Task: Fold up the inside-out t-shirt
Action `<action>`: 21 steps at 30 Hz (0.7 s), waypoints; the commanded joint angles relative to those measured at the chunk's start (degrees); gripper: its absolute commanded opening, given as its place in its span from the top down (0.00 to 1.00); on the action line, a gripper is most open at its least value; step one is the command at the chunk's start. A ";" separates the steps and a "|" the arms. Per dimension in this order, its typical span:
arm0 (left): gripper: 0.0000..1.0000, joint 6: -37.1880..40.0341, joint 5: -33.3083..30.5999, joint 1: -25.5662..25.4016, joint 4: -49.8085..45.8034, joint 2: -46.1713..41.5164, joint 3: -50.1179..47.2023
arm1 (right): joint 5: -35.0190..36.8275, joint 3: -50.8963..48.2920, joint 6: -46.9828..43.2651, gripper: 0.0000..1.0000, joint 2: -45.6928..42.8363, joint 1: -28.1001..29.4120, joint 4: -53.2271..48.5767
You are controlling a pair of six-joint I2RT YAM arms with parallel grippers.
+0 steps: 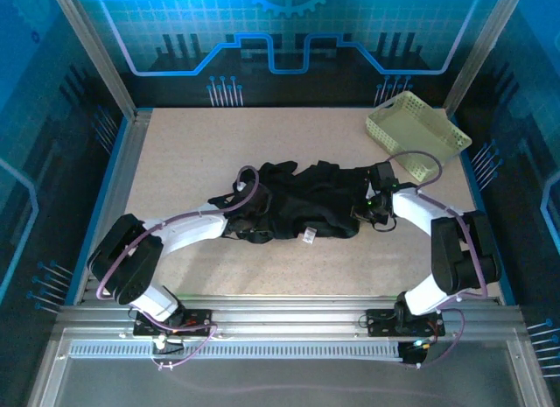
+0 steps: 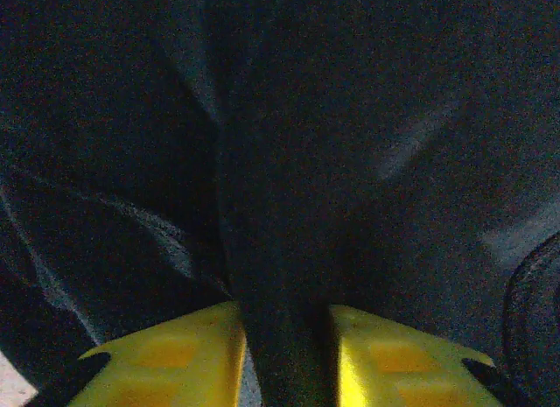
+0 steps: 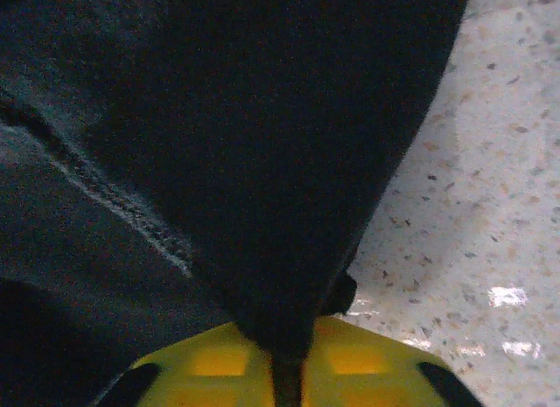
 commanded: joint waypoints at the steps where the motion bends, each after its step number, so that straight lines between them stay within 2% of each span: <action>1: 0.78 0.13 -0.13 -0.42 0.99 -1.87 -1.25 | 3.88 1.03 -0.72 0.92 -3.24 0.98 -2.27; 3: 0.87 0.48 -0.54 -0.41 1.03 -3.85 -1.80 | 5.05 1.41 -1.09 1.00 -4.33 1.07 -3.10; 5: 0.98 1.09 -2.21 -0.40 0.19 -7.21 -2.15 | 6.15 1.70 -1.93 1.00 -6.31 1.05 -5.02; 6: 1.00 1.51 -3.17 -0.43 -0.46 -9.30 -2.35 | 6.57 3.82 -2.32 1.00 -7.75 1.00 -6.17; 13: 1.00 6.73 -14.01 -0.40 -8.90 -33.35 0.82 | 12.15 17.53 -7.68 1.00 -26.73 1.27 -20.63; 16: 1.00 7.80 -14.76 -0.26 -9.02 -41.88 1.89 | 10.06 24.86 -9.75 1.00 -32.42 1.39 -24.96; 18: 1.00 8.04 -14.75 -0.30 -8.79 -43.50 2.67 | 8.02 28.64 -10.00 1.00 -33.71 1.59 -26.85; 21: 1.00 9.04 -15.45 0.13 -9.81 -38.22 4.55 | 4.93 29.24 -8.99 1.00 -32.22 1.79 -25.96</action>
